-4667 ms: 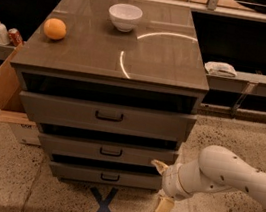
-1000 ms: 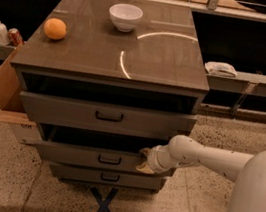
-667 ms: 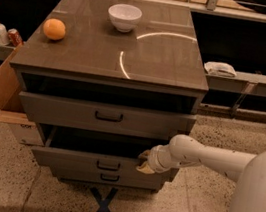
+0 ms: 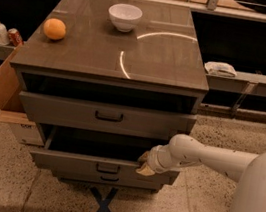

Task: Open middle drawer

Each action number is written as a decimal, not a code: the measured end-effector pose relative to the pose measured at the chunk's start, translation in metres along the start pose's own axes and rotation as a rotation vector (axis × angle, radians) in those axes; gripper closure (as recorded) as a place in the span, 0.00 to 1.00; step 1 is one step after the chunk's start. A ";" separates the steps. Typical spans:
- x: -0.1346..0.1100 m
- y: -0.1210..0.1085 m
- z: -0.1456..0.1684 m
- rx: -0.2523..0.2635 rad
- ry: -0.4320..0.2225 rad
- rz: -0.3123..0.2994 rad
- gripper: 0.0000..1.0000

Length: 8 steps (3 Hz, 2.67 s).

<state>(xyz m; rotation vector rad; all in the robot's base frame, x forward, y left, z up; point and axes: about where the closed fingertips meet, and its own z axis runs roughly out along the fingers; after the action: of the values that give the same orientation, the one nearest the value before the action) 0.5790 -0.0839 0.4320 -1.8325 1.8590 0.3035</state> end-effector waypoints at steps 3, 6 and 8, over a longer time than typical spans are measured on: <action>-0.002 0.004 0.005 -0.010 -0.003 -0.001 0.11; 0.000 0.012 0.009 -0.051 0.001 -0.007 0.00; 0.014 0.062 -0.008 -0.206 0.072 0.023 0.44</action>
Offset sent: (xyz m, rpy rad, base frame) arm -0.0008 0.0011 -0.0011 0.0006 0.0022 0.0019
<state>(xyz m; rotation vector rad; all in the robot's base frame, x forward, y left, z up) 0.5169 -0.0958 0.4195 -1.9816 1.9618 0.4574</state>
